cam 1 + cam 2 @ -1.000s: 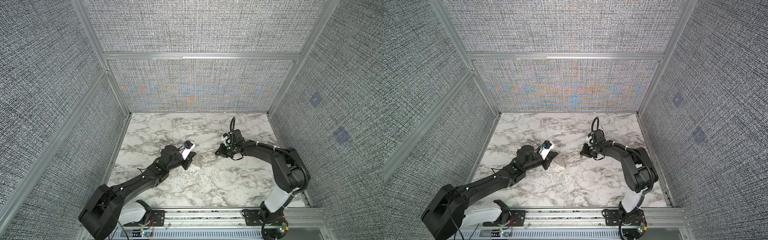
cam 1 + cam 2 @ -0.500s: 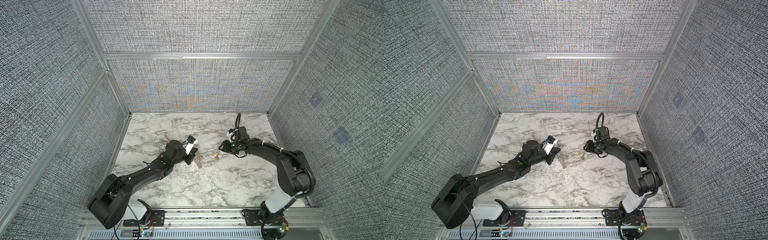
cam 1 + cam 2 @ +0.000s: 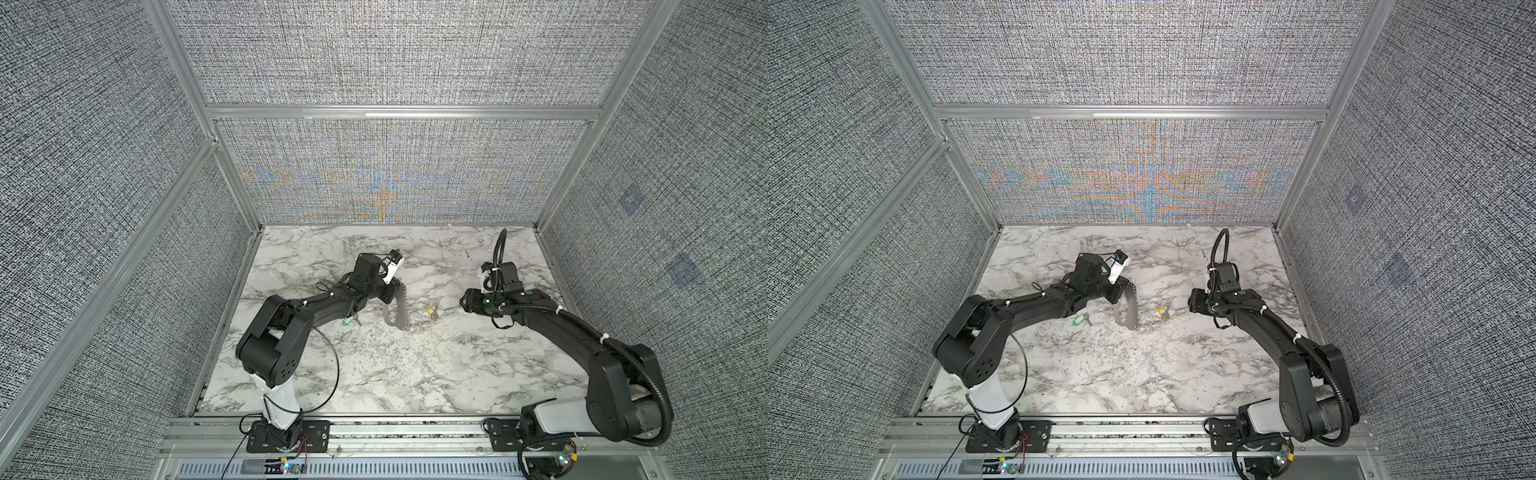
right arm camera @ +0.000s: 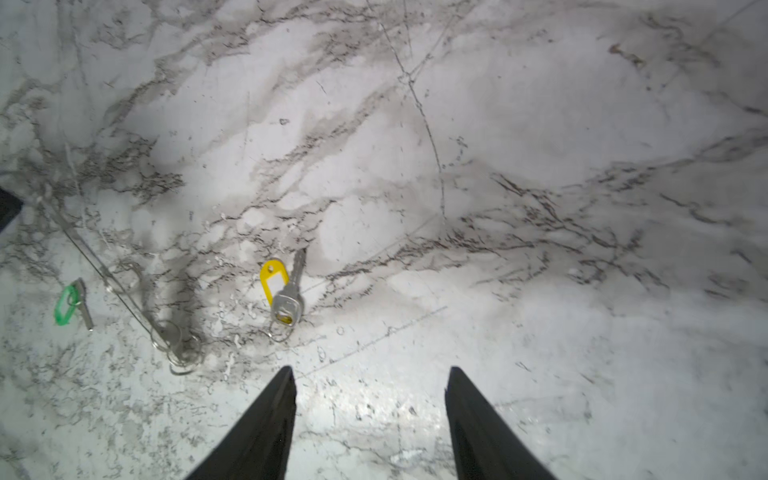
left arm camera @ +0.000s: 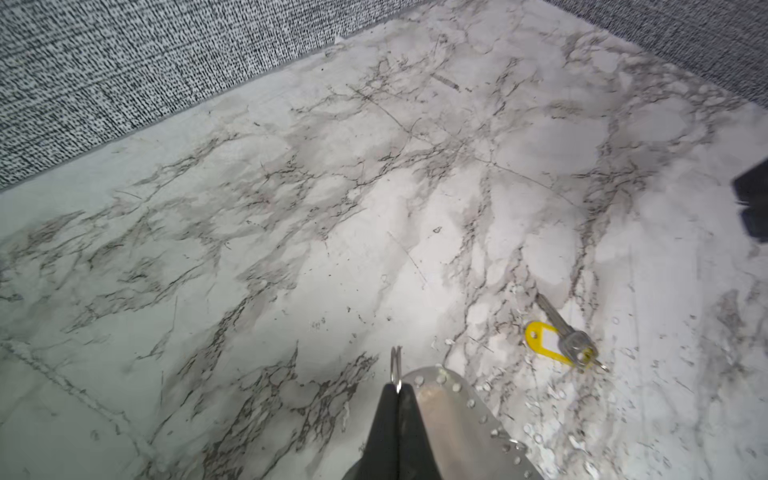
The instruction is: Remove the keys from the keyring
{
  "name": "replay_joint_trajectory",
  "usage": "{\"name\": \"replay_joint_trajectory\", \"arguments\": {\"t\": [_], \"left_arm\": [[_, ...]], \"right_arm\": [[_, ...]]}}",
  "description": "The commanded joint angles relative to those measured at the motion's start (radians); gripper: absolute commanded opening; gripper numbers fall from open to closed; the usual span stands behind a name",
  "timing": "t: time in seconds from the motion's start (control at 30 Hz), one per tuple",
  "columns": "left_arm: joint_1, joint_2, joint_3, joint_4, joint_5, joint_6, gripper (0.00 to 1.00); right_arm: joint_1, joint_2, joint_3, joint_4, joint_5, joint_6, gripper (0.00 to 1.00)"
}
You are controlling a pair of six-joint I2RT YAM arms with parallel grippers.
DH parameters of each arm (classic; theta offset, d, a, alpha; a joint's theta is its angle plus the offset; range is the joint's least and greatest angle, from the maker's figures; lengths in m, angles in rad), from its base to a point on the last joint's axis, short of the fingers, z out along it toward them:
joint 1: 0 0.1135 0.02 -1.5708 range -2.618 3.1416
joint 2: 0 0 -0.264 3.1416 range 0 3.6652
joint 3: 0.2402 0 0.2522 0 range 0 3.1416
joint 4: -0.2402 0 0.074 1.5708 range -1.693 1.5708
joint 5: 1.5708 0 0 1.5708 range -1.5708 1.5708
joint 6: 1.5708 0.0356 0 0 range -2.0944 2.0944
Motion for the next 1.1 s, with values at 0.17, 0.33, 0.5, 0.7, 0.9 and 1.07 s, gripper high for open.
{"name": "replay_joint_trajectory", "arguments": {"t": [0.17,0.33,0.5,0.7,0.9,1.07], "left_arm": [[0.038,0.177,0.215,-0.224,-0.013,0.078,0.0],[0.043,0.208,0.253,-0.266,-0.023,0.119,0.0],[0.043,0.161,0.22,-0.242,-0.038,0.11,0.26],[0.056,0.021,0.141,-0.18,-0.089,0.075,0.38],[0.101,-0.293,-0.12,-0.008,-0.245,-0.011,0.67],[0.221,-0.514,-0.332,0.046,-0.409,-0.088,0.99]], "right_arm": [[-0.004,-0.035,-0.038,-0.033,0.083,-0.007,0.62],[-0.007,-0.063,-0.044,-0.042,0.19,-0.005,0.65],[-0.011,-0.126,-0.063,-0.038,0.302,-0.023,0.78],[-0.026,-0.169,-0.065,-0.012,0.353,-0.068,0.86],[-0.036,-0.272,-0.19,0.2,0.502,-0.154,0.99],[-0.039,-0.327,-0.413,0.642,0.568,-0.324,0.99]]}}
